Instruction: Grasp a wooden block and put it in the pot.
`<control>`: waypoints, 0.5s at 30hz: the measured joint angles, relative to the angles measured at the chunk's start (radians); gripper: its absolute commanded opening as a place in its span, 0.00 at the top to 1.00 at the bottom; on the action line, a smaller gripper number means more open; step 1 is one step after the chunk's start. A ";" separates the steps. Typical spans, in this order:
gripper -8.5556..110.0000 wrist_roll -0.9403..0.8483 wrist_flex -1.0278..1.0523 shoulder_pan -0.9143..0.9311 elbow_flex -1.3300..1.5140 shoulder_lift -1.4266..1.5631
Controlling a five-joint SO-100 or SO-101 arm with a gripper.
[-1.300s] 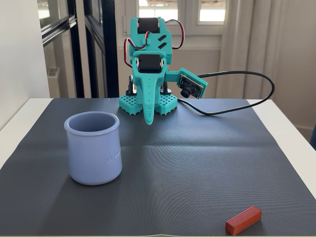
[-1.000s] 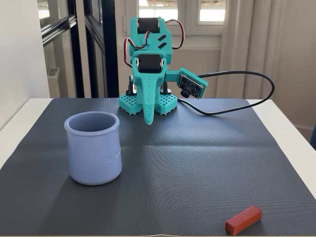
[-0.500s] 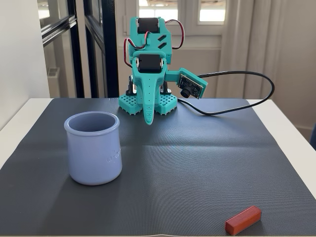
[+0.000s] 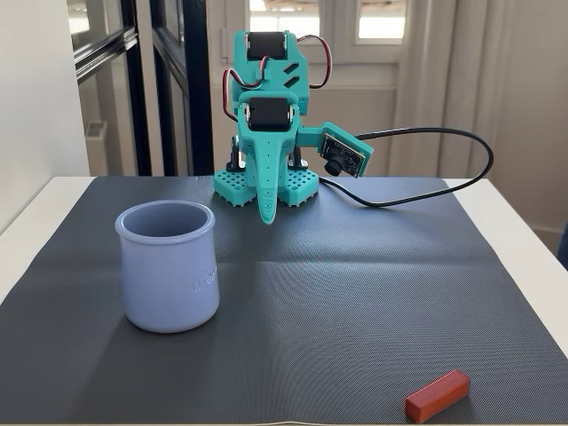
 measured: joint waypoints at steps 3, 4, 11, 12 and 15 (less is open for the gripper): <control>0.93 0.000 0.000 0.000 0.000 0.000; 0.93 0.000 0.000 0.000 0.000 0.000; 0.93 0.077 0.000 0.000 -0.069 -0.100; 0.93 0.098 0.000 -0.005 -0.098 -0.146; 0.93 0.184 0.000 -0.048 -0.209 -0.305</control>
